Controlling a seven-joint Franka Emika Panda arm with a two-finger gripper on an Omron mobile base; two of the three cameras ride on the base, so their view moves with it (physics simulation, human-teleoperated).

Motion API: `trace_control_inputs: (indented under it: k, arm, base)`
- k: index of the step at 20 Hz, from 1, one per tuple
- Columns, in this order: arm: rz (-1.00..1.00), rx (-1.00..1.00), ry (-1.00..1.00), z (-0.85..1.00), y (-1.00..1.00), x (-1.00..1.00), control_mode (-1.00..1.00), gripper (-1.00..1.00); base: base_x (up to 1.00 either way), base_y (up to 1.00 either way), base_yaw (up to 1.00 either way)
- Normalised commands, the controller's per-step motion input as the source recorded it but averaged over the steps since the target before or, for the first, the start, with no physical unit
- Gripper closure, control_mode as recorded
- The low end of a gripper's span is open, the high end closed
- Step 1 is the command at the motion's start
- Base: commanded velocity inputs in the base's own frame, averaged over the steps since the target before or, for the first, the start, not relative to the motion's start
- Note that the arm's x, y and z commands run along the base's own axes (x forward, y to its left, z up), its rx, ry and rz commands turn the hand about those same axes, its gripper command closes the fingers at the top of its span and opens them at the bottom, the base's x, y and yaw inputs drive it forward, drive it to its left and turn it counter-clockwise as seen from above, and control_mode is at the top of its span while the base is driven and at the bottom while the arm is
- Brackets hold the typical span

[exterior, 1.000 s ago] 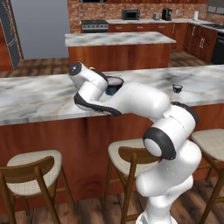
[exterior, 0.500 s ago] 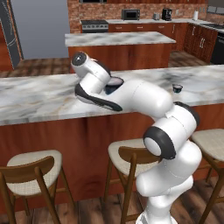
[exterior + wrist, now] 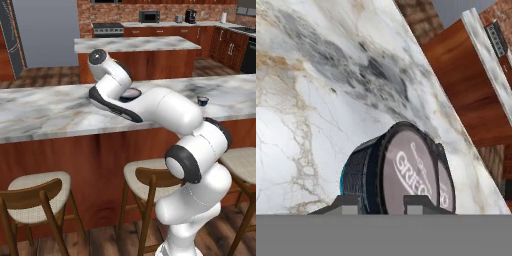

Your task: Stack the yogurt containers by placing the smaller containers on top of the larger containers.

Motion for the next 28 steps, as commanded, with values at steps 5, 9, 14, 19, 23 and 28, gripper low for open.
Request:
trace_control_inputs:
  k: [5,9,14,19,23,28]
  arm:
    - [0.02,-0.02,-0.02,0.19,-0.16,0.0,-1.0,1.0]
    - [0.02,-0.02,0.0,0.13,-0.15,0.0,-1.0,1.0]
    - [0.02,-0.02,-0.01,0.1,-0.15,0.0,-1.0,1.0]
    - [0.02,-0.02,-0.01,0.1,-0.13,0.0,-1.0,1.0]
    - [0.01,-0.03,0.0,0.06,-0.12,0.0,-1.0,1.0]
    - [0.0,-0.03,-0.01,0.01,-0.17,-0.05,-1.0,1.0]
  base:
    - [0.0,0.0,0.0]
    - [0.0,0.0,0.0]
    - [0.0,0.0,0.0]
    - [0.0,0.0,0.0]
    - [0.0,0.0,0.0]
    - [0.0,0.0,0.0]
